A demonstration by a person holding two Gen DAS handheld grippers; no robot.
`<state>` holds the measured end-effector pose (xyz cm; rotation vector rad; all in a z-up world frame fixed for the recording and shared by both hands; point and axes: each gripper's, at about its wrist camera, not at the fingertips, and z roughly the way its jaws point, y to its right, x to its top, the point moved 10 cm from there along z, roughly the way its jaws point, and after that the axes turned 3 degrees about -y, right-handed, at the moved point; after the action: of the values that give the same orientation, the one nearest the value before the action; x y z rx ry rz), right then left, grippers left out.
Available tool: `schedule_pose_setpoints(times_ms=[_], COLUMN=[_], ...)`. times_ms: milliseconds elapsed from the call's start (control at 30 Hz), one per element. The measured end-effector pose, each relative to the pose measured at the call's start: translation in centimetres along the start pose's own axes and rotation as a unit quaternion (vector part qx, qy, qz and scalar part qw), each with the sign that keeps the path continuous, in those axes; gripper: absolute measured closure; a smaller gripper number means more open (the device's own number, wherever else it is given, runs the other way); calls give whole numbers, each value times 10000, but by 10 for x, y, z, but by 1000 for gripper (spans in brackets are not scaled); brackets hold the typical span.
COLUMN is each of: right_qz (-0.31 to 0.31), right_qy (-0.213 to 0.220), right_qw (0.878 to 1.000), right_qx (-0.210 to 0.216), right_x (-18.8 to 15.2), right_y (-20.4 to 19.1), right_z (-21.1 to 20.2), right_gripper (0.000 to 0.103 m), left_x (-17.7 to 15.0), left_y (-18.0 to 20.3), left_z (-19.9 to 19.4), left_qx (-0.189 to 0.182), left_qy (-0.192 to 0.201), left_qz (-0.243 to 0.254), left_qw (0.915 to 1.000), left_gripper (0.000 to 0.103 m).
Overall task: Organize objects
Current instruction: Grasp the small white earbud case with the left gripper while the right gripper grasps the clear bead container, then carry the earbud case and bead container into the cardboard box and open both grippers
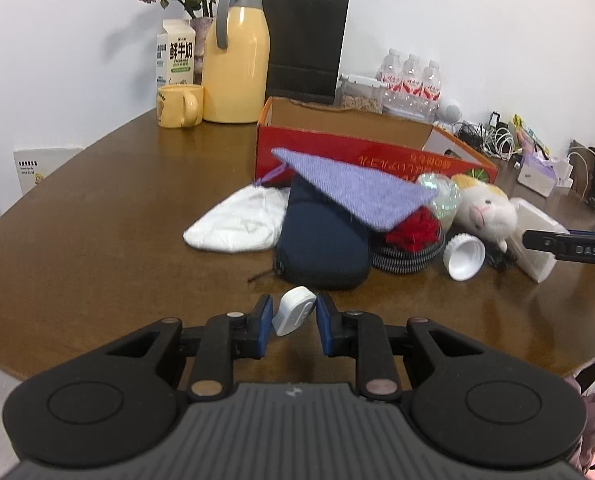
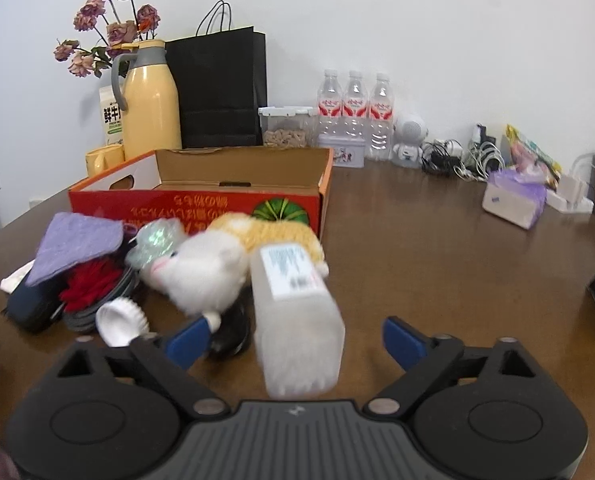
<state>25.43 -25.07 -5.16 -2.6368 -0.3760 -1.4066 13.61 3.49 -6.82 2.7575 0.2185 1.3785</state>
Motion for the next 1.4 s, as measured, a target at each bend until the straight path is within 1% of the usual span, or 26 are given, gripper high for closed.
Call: schedule_pose_setpoints(times_ms=[33, 67, 100, 133, 167, 200, 267, 400, 533, 733, 933, 1033, 1167, 1267, 1333, 1400], right_qz=[-16, -34, -46, -45, -46, -45, -14, 85, 168, 169, 21, 12, -19, -32, -144, -212], right_qy=[-8, -33, -63, -92, -104, -96, -61, 109, 362, 878, 1315, 1411, 1403, 1250, 1142, 987], right_qw=[10000, 10000, 9999, 9999, 9998, 9997, 9994, 9994, 9988, 9956, 9903, 9883, 9877, 9897, 9916, 9938], right_qx=[32, 69, 104, 139, 179, 226, 346, 307, 273, 290, 446, 588, 690, 696, 587, 470], right_x=[3, 5, 6, 7, 8, 8, 8, 8, 19, 58, 108, 134, 163, 175, 177, 175], right_y=[0, 1, 1, 1, 1, 1, 1, 7, 17, 19, 0, -12, -27, -35, -38, -37], right_z=[4, 8, 12, 15, 17, 18, 18, 12, 1, -13, -9, 5, 39, 74, 99, 123], right_gripper=[20, 30, 41, 47, 56, 61, 61, 62, 62, 62, 62, 62, 62, 62, 62, 62], left_x=[3, 6, 8, 12, 15, 18, 25, 41, 66, 110, 160, 184, 208, 218, 222, 222], left_y=[1, 1, 2, 3, 4, 4, 5, 8, 14, 25, 39, 46, 49, 48, 46, 41], left_z=[1, 1, 2, 2, 2, 3, 4, 7, 8, 16, 34, 51, 86, 120, 145, 166], left_qx=[-11, -20, -31, -48, -68, -89, -129, -221, -295, -415, -532, -554, -471, -203, 51, 171], left_qy=[26, 46, 67, 95, 121, 148, 193, 308, 551, 896, 1184, 1212, 1063, 857, 690, 480], left_qz=[11, 20, 33, 48, 59, 67, 75, 94, 172, 172, 130, 87, -22, -10, 20, -61], left_qw=[10000, 10000, 10000, 9999, 9999, 9998, 9997, 9992, 9979, 9950, 9914, 9910, 9932, 9961, 9976, 9987], left_gripper=[79, 79, 79, 79, 79, 79, 79, 79, 79, 79, 79, 79, 79, 79, 79, 79])
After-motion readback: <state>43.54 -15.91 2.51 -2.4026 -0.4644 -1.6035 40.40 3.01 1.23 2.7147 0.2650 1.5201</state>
